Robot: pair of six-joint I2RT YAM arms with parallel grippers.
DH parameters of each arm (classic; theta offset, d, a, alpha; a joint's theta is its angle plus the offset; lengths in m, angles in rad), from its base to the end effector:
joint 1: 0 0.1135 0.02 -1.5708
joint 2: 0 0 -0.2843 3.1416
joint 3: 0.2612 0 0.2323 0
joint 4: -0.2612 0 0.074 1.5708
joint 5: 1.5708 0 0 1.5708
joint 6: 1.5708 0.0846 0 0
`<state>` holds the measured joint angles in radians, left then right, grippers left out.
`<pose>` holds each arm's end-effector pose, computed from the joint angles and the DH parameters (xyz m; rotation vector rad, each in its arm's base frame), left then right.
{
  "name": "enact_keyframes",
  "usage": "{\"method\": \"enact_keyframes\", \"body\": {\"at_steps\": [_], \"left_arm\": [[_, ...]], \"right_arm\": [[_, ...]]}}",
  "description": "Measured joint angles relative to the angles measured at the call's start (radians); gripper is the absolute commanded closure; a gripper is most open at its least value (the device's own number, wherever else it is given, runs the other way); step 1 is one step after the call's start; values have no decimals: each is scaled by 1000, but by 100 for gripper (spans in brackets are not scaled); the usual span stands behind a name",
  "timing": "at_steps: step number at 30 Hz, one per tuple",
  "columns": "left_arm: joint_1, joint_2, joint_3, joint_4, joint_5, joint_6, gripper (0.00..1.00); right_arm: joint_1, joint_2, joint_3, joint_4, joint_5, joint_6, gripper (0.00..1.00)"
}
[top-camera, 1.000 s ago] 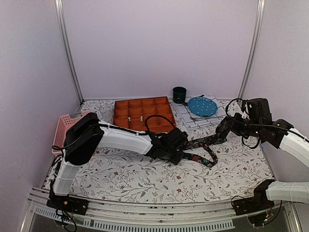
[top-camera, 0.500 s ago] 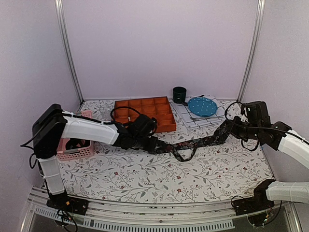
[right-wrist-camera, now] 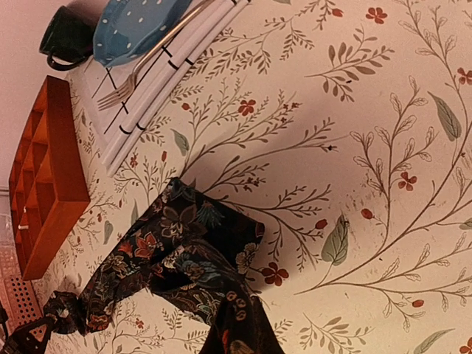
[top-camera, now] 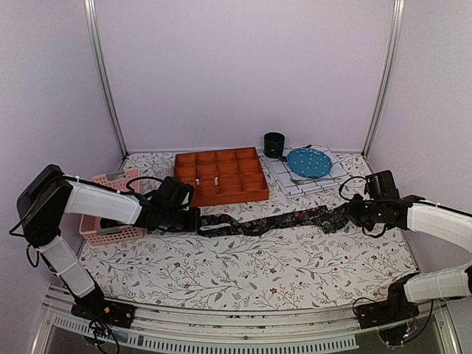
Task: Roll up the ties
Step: Flatten out the tie at the center of the board.
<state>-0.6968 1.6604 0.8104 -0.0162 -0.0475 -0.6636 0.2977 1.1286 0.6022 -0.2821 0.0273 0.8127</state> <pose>0.2643 -0.2160 0.1469 0.0198 2.5131 -0.5347 0.2225 0.0658 0.1949 0.6333 2.3525 0.4864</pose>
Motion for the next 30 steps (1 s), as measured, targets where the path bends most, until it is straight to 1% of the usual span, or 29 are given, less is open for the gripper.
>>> {"method": "enact_keyframes", "body": {"at_steps": [5,12,18,26,29,30], "left_arm": [[0,-26,-63,23,16,-26,100],[4,-178,-169,5,-4,-68,100],[6,-279,-189,-23,-33,-71,100],[6,-289,-217,-53,-53,-67,100],[6,-289,-230,-61,-51,-67,100],[6,-288,-232,-61,-50,-67,100]], "right_arm": [[-42,64,-25,35,-4,33,100],[-82,64,-44,51,27,66,100],[-106,64,5,40,74,53,100],[-193,71,77,28,124,2,100],[-215,125,108,22,128,-16,100],[-219,147,116,21,129,-19,97]]}}
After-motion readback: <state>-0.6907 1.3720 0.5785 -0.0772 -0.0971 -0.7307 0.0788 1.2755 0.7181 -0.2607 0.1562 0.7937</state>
